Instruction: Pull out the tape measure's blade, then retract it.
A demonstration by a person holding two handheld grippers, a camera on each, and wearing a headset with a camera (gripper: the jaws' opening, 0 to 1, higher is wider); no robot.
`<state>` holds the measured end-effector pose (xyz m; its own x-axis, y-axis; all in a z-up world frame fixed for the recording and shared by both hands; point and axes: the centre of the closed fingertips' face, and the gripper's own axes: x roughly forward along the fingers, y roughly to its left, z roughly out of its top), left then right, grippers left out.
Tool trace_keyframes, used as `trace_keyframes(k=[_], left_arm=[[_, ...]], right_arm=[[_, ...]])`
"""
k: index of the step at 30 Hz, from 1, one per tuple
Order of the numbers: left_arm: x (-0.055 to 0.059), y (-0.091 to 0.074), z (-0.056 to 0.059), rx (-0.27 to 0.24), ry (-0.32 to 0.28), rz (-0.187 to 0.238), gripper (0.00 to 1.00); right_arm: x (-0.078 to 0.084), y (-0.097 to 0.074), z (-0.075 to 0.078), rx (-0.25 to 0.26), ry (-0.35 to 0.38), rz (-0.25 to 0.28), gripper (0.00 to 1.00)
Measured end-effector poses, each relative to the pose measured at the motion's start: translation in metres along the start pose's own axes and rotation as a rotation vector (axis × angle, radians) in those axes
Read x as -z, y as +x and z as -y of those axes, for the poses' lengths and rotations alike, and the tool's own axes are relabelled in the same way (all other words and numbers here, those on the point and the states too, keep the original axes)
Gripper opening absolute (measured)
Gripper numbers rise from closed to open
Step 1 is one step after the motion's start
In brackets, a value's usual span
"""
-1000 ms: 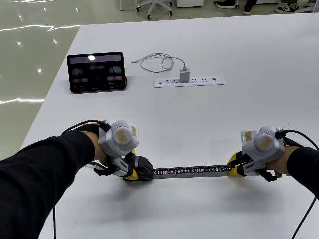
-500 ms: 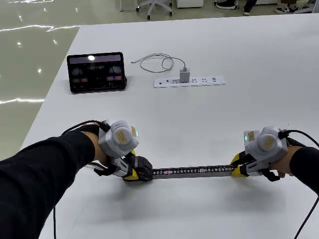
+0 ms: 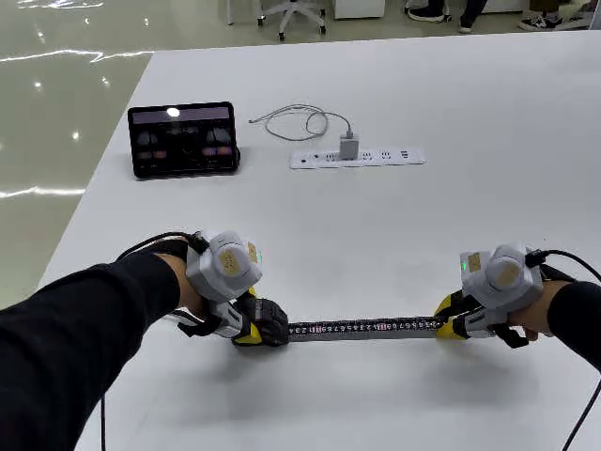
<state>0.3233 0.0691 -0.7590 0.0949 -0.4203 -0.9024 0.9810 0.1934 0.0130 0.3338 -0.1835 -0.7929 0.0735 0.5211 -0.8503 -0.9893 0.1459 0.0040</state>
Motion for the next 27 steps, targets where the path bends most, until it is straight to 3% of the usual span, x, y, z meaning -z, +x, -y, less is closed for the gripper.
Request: trace_keyframes(k=[13,21,24,27], left_arm=[[0.000,0.000,-0.001,-0.002,-0.014,0.015,0.31],[-0.001,0.000,-0.001,-0.003,-0.010,0.028,0.32],[-0.001,0.000,-0.002,-0.006,-0.017,0.035,0.32],[-0.001,-0.001,-0.001,-0.006,-0.011,0.035,0.33]], right_arm=[[-0.001,0.002,0.001,-0.001,-0.045,-0.061,0.13],[-0.008,0.004,-0.007,-0.022,-0.028,-0.044,0.31],[-0.010,0.003,-0.008,-0.022,-0.033,-0.042,0.33],[-0.010,0.001,-0.009,-0.029,0.007,-0.042,0.37]])
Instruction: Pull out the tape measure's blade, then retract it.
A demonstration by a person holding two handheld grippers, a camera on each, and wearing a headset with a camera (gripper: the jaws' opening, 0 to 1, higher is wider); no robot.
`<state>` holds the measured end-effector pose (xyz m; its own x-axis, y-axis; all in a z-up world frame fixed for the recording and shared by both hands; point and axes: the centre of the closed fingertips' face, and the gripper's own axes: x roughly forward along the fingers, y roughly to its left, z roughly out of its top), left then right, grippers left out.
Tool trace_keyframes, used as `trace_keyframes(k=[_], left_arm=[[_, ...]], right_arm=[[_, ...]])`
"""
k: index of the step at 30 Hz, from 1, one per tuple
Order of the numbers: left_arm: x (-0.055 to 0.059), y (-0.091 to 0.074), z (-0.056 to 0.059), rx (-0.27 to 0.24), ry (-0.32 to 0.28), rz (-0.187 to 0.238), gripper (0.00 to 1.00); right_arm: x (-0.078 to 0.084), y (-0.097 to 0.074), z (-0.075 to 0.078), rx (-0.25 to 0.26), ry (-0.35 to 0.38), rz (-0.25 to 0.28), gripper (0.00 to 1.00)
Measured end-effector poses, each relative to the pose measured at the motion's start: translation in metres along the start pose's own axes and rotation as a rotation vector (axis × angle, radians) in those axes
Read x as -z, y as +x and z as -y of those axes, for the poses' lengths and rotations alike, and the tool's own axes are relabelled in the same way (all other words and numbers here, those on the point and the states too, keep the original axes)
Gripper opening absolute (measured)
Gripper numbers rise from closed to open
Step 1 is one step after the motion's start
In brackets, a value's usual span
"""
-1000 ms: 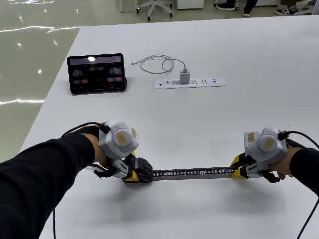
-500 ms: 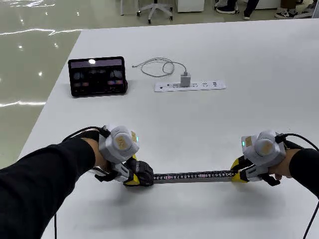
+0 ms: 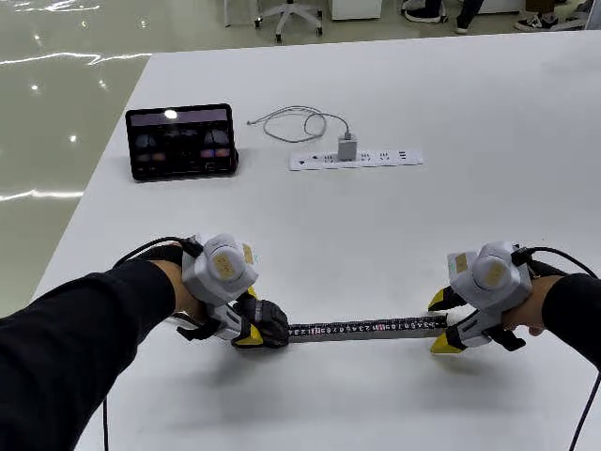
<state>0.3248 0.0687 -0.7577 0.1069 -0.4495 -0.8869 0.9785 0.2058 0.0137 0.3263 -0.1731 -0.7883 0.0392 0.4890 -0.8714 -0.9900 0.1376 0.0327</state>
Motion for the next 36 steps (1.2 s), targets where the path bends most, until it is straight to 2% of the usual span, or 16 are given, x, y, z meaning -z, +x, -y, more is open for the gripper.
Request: trace_keyframes(k=[4,7,9,10,11,13,17,20,24,26,27,29,32,34,36], left_arm=[[0.000,-0.002,-0.001,-0.008,0.004,-0.005,0.33],[-0.001,-0.003,-0.005,-0.023,-0.014,0.008,0.39],[-0.001,-0.005,-0.009,-0.044,-0.035,0.012,0.47],[-0.002,-0.006,-0.009,-0.047,-0.038,0.021,0.54],[-0.007,-0.008,-0.012,-0.064,-0.042,0.050,0.59],[-0.008,-0.011,-0.015,-0.078,-0.063,0.067,0.68],[-0.007,-0.017,-0.018,-0.101,-0.076,0.079,0.79],[-0.003,-0.020,-0.017,-0.095,-0.089,0.079,0.85],[0.000,-0.021,-0.012,-0.078,-0.129,0.105,0.91],[0.002,-0.021,-0.015,-0.094,-0.148,0.106,1.00],[0.004,-0.021,-0.014,-0.094,-0.153,0.105,1.00],[0.009,-0.020,-0.013,-0.107,-0.116,0.080,1.00],[0.009,-0.020,-0.014,-0.104,-0.168,0.089,1.00],[0.009,-0.021,-0.017,-0.125,-0.145,0.087,1.00],[0.008,-0.022,-0.019,-0.126,-0.151,0.095,1.00]], right_arm=[[0.003,-0.002,0.003,0.021,0.001,-0.008,0.43],[0.005,-0.005,0.003,0.021,0.013,-0.002,0.42],[0.006,-0.007,0.004,0.031,0.016,-0.002,0.45],[0.006,-0.008,0.004,0.033,0.017,0.000,0.46],[0.007,-0.009,0.005,0.040,0.020,0.000,0.47],[0.008,-0.010,0.005,0.038,0.033,0.003,0.50],[0.009,-0.013,0.005,0.051,0.048,0.011,0.54],[0.010,-0.015,0.006,0.057,0.064,0.014,0.57],[0.010,-0.017,0.005,0.066,0.085,0.022,0.64],[0.010,-0.018,0.005,0.072,0.091,0.026,0.68],[0.011,-0.018,0.005,0.072,0.096,0.028,0.70],[0.012,-0.018,0.007,0.082,0.098,0.023,0.73],[0.013,-0.018,0.007,0.090,0.103,0.020,0.78],[0.011,-0.017,0.009,0.101,0.114,0.033,0.84],[0.009,-0.018,0.011,0.110,0.129,0.039,0.90]])
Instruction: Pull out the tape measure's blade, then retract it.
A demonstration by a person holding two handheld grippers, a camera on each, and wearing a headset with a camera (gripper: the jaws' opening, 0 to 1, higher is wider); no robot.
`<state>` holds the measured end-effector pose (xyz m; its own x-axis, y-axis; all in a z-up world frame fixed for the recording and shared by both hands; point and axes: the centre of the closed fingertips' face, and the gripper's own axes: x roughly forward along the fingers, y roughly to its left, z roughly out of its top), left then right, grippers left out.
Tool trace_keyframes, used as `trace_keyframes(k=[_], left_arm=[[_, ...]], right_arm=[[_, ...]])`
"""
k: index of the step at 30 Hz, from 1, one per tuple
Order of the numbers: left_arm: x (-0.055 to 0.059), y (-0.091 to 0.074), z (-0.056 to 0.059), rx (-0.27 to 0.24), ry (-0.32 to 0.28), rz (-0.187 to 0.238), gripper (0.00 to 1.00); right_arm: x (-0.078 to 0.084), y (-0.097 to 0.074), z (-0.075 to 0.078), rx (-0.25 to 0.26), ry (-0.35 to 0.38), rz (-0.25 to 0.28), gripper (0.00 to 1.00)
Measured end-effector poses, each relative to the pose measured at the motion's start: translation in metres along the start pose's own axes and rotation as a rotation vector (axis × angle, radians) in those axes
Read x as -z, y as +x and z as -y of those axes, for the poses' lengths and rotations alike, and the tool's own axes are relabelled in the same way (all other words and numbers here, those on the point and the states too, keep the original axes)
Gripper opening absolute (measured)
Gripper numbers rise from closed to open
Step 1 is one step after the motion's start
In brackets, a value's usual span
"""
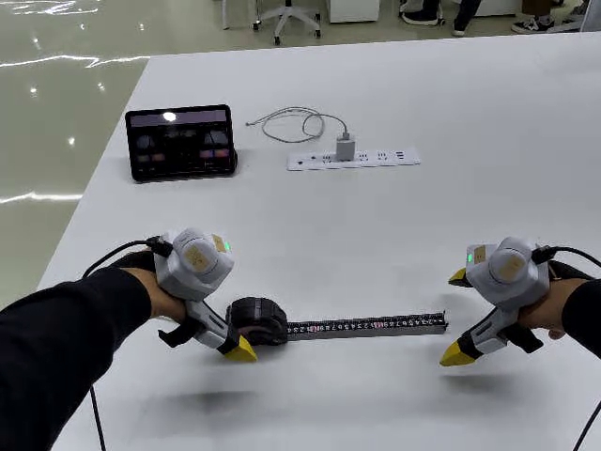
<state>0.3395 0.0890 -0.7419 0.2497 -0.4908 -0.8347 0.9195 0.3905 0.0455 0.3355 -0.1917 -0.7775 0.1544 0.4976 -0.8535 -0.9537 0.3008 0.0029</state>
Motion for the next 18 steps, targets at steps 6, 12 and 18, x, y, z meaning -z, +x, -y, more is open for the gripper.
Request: trace_keyframes(k=[6,12,18], left_arm=[[0.002,-0.001,-0.004,-0.015,-0.047,-0.004,1.00],[0.002,-0.003,-0.007,-0.056,-0.118,0.048,1.00],[-0.004,-0.013,0.001,-0.061,-0.263,0.169,1.00]], right_arm=[[-0.002,0.000,0.000,0.017,0.029,0.013,1.00],[-0.003,-0.003,0.001,0.075,0.071,0.068,1.00],[-0.004,-0.012,0.003,0.122,0.206,0.177,0.97]])
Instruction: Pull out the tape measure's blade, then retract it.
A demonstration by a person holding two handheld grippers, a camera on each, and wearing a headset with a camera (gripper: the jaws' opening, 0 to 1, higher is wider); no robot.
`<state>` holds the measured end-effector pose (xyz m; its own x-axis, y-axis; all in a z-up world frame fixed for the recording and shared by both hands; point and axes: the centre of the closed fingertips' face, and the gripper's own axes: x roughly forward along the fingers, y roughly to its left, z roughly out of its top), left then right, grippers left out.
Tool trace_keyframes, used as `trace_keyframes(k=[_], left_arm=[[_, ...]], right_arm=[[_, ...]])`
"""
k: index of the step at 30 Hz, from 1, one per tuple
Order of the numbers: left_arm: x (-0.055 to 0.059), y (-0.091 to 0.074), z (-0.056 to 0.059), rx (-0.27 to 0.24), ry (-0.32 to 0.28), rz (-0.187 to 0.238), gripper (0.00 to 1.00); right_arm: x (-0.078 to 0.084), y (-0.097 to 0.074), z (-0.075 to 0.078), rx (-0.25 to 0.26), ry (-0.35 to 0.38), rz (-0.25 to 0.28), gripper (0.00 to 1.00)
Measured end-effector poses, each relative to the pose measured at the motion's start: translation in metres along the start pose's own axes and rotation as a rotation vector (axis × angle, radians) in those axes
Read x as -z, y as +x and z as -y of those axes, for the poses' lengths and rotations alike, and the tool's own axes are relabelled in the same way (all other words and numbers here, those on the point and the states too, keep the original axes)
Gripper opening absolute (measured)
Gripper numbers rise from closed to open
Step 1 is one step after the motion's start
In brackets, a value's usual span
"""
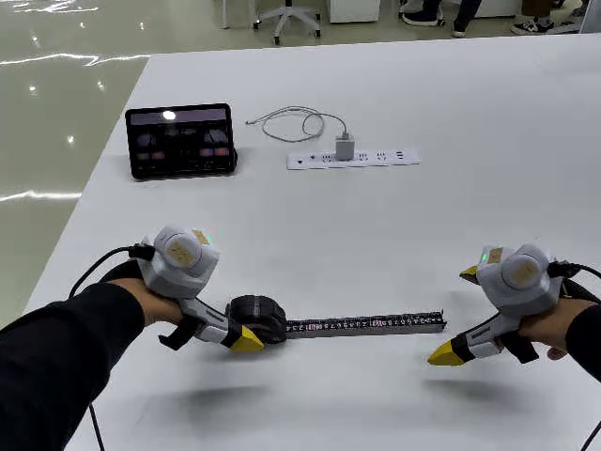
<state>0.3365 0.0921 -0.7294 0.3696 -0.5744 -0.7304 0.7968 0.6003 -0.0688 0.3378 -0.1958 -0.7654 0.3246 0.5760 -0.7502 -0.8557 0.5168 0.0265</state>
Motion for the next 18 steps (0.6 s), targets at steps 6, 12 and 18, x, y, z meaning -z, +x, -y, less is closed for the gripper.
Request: trace_keyframes(k=[6,12,18], left_arm=[[0.006,-0.014,-0.007,-0.096,-0.112,0.094,1.00],[0.017,-0.036,-0.003,-0.171,-0.197,0.149,1.00],[0.023,-0.056,-0.011,-0.231,-0.340,0.243,1.00]], right_arm=[[-0.006,-0.020,-0.002,0.072,0.059,0.077,0.98],[0.004,-0.040,-0.007,0.150,0.102,0.117,1.00],[0.011,-0.056,-0.014,0.193,0.121,0.127,1.00]])
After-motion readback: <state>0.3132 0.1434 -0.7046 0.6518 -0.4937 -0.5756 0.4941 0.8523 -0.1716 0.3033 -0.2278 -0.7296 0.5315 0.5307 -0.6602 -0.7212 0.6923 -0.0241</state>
